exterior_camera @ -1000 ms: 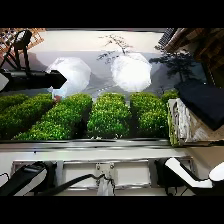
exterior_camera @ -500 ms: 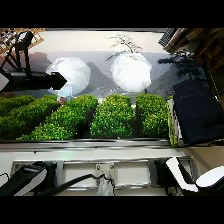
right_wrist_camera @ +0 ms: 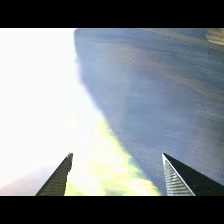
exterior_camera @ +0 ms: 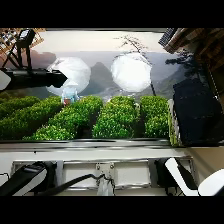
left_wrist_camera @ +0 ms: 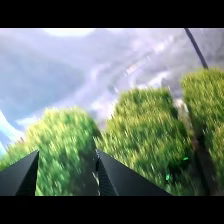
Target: Fold the clothes and pants, and hang the long-sleeved shirts on hangers.
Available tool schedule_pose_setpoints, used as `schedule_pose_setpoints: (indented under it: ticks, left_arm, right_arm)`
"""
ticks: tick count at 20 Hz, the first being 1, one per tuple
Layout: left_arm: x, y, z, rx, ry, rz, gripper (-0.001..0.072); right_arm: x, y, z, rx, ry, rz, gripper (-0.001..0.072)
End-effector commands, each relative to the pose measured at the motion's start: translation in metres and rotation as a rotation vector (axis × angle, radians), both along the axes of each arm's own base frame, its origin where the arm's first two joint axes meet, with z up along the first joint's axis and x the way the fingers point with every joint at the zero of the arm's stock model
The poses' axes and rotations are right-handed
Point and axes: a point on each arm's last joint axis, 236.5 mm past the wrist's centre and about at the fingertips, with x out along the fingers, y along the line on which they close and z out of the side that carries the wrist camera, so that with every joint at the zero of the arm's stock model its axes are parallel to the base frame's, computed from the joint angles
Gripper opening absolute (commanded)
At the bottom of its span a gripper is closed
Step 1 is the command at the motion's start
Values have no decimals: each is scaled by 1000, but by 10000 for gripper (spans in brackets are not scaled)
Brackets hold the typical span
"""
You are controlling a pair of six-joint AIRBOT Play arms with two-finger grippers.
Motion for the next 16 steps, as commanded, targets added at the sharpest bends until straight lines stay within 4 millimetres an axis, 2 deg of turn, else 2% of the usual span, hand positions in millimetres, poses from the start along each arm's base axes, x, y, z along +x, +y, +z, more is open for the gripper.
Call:
schedule_pose_setpoints:
  ticks: [1, 2, 3, 4, 6, 8, 10, 16]
  left_arm:
    - [19, 2, 16, -5, -97, 19, 377]
    - [19, 5, 20, 16, -104, 19, 377]
    - [17, 11, 21, 54, -99, 16, 377]
    - [13, 18, 21, 99, -87, 13, 377]
    - [7, 31, 18, 169, -59, 12, 377]
    - [3, 33, 15, 184, -42, 9, 375]
    - [3, 33, 15, 183, -41, 9, 374]
    - [4, 33, 14, 183, -39, 9, 374]
  right_arm:
    - [69, 144, 51, -81, -275, 515, 633]
    - [65, 195, 39, -179, -265, 757, 633]
    - [57, 231, 24, -276, -244, 943, 633]
    - [48, 259, 5, -363, -194, 1072, 633]
    - [32, 291, -28, -501, -100, 1242, 633]
    - [22, 308, -52, -552, -40, 1326, 632]
    - [13, 318, -65, -541, -7, 1374, 634]
    - [12, 323, -63, -542, -18, 1384, 643]
